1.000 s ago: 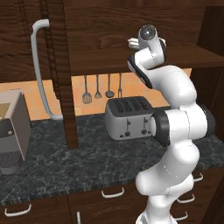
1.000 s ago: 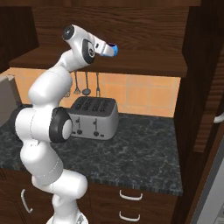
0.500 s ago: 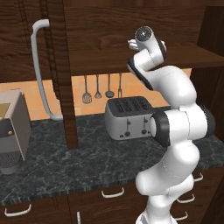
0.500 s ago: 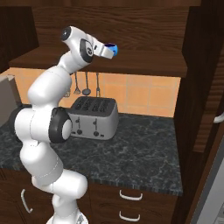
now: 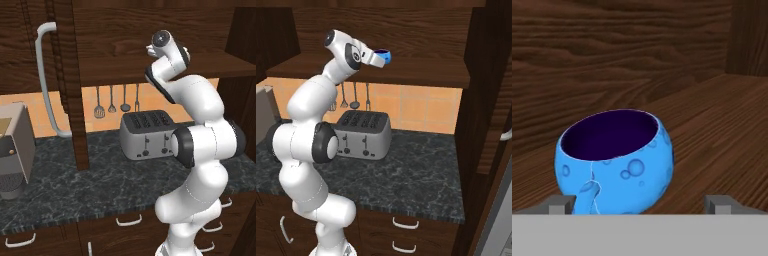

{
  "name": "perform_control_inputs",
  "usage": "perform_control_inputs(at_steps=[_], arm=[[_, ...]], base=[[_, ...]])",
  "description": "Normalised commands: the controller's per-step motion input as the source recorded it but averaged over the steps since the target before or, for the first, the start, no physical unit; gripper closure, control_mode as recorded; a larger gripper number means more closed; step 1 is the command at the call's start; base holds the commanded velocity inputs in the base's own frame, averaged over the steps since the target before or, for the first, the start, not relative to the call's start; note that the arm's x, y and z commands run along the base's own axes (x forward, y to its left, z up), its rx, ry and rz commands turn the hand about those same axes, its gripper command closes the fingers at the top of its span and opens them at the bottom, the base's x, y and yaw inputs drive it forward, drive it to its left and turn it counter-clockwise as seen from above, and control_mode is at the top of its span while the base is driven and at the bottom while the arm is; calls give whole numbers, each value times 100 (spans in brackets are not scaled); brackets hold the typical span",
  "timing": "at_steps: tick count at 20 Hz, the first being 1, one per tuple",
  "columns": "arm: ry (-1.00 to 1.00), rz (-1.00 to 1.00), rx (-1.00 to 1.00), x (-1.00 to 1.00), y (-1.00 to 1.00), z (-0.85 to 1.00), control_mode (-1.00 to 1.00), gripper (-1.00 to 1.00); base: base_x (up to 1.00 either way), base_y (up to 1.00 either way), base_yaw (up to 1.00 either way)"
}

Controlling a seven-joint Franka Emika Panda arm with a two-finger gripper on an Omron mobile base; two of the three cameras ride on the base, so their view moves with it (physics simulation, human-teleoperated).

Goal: Gather all objects into one cabinet and sort the glasses and bowls to opposite sides.

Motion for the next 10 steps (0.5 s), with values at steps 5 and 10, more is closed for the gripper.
perform_control_inputs(at_steps=[5,10], arm=[[0,-5,-1,6,0,-17,-100,-100],[0,-6,-2,13,2,-16,-100,-100]], base=[[0,0,0],[0,0,0]])
